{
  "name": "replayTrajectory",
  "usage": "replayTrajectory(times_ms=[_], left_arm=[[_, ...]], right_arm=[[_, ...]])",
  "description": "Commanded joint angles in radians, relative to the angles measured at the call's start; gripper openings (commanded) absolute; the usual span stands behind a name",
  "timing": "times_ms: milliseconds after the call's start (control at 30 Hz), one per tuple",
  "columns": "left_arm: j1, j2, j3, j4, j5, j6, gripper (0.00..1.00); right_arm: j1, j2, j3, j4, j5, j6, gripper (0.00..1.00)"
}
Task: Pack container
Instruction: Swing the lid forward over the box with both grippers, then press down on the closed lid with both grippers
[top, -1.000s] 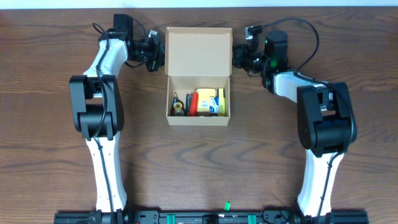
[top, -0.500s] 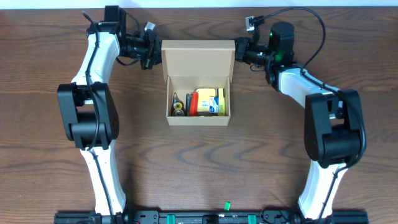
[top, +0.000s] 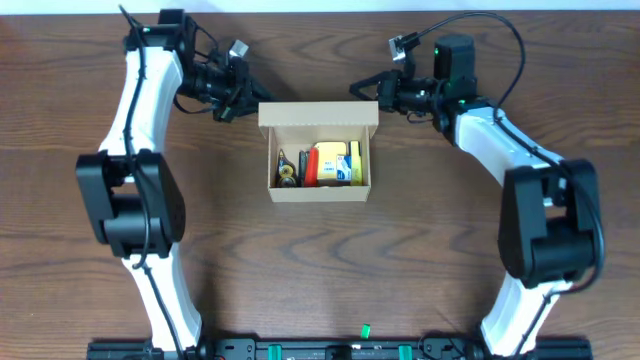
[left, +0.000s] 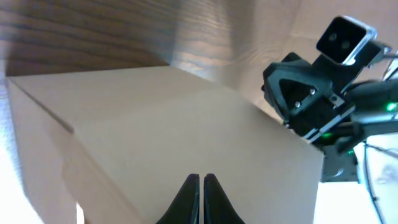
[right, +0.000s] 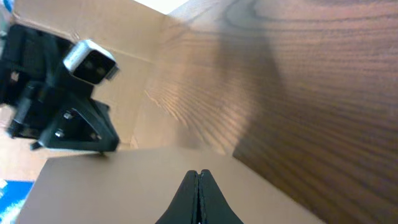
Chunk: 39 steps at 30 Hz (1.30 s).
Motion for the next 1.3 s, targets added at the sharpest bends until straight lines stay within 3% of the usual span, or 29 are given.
replayTrajectory(times_ms=[0, 267, 433, 700, 1000, 1267], left_arm=[[-0.002, -0.039, 0.016, -0.038, -0.058, 0.094, 0.06], [-0.024, -0.062, 0.016, -0.218, -0.138, 0.255, 0.05], [-0.047, -0.083, 0.016, -0.253, -0.257, 0.258, 0.06], [-0.117, -0.114, 0.016, -0.233, -0.475, 0.174, 0.06], [-0.262, -0.118, 0.016, -0.182, -0.673, 0.063, 0.06], [-0.370, -0.118, 0.016, -0.133, -0.902, -0.086, 0.06]], right_arm=[[0.023, -0.074, 0.014, -0.077, 0.026, -0.136, 0.01], [0.086, -0.173, 0.014, -0.337, 0.095, -0.266, 0.01], [0.136, -0.185, 0.014, -0.464, 0.177, -0.304, 0.01], [0.234, -0.209, 0.035, -0.578, 0.376, -0.316, 0.01], [0.333, -0.209, 0.282, -0.914, 0.686, -0.394, 0.01], [0.338, -0.199, 0.323, -1.056, 0.737, -0.389, 0.01]])
